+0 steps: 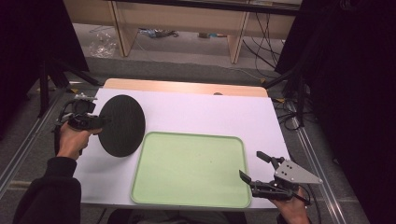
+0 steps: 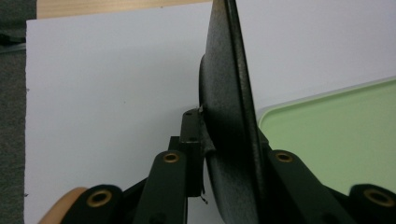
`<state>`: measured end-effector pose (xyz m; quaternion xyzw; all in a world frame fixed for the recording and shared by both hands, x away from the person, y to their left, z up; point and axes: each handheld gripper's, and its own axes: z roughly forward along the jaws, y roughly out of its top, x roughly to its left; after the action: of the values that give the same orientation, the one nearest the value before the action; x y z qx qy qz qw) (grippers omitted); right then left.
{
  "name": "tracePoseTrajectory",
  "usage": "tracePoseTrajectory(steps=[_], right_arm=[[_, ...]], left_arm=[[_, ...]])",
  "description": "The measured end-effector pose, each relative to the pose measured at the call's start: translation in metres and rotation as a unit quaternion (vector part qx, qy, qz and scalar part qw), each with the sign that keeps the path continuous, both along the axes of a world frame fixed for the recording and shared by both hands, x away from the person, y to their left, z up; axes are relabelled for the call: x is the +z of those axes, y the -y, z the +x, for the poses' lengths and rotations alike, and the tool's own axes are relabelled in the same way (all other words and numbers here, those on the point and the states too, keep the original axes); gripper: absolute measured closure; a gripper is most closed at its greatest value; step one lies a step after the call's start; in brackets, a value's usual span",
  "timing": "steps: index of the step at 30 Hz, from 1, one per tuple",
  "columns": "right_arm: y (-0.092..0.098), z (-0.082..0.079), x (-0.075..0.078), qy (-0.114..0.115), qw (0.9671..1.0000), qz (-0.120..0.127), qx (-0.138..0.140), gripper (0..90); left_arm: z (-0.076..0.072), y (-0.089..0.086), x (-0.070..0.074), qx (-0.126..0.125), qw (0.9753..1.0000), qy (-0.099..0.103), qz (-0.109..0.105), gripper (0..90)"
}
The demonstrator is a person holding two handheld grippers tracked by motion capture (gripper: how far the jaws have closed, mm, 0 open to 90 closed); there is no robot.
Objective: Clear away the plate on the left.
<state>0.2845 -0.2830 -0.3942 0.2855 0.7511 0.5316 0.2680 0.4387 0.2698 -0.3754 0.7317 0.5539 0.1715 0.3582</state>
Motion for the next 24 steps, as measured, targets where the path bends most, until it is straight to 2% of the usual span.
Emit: tracePoseTrajectory(steps=[3, 4, 5, 6, 8, 10, 14, 15, 17, 19, 24], right_arm=[[0.0, 0.0, 0.0, 0.002, 1.0, -0.001, 0.003, 17.2], [0.0, 0.0, 0.0, 0.002, 1.0, -0.001, 0.003, 17.2], [-0.001, 0.001, 0.0, 0.001, 1.0, -0.001, 0.003, 17.2], [-0.001, 0.0, 0.0, -0.001, 1.0, -0.001, 0.002, 17.3], [-0.001, 0.001, 0.0, 0.001, 1.0, -0.001, 0.002, 17.3], [-0.001, 0.0, 0.0, 0.001, 1.0, -0.001, 0.002, 17.2], [0.0, 0.0, 0.0, 0.002, 1.0, 0.001, 0.0, 17.3], [0.001, 0.0, 0.0, 0.001, 1.0, 0.001, 0.001, 17.2], [0.001, 0.0, 0.0, 0.0, 1.0, 0.003, 0.002, 17.3], [0.001, 0.001, -0.001, 0.005, 1.0, 0.008, 0.005, 17.2], [0.0, 0.0, 0.0, 0.002, 1.0, 0.001, 0.002, 17.3]], left_arm=[[0.0, -0.002, -0.002, 0.004, 0.9998, -0.01, 0.016, 74.5], [0.0, -0.003, -0.002, 0.003, 0.9999, -0.01, 0.011, 74.3], [-0.001, -0.006, -0.003, -0.003, 1.0, -0.005, -0.006, 74.9], [-0.001, -0.007, -0.002, -0.009, 0.9999, -0.01, -0.007, 75.9], [-0.002, -0.007, -0.002, -0.012, 0.9997, -0.003, -0.022, 78.0], [-0.002, -0.004, -0.001, -0.007, 0.9995, 0.003, -0.03, 79.0], [-0.001, -0.003, 0.0, -0.008, 0.9995, 0.007, -0.031, 79.5], [-0.001, -0.004, -0.002, 0.002, 0.9988, 0.011, -0.047, 79.5], [0.0, -0.009, -0.004, 0.01, 0.9978, 0.002, -0.066, 79.5], [0.001, -0.013, -0.007, 0.02, 0.9967, -0.002, -0.079, 79.5], [0.003, -0.026, -0.015, 0.035, 0.9923, -0.01, -0.118, 79.5]])
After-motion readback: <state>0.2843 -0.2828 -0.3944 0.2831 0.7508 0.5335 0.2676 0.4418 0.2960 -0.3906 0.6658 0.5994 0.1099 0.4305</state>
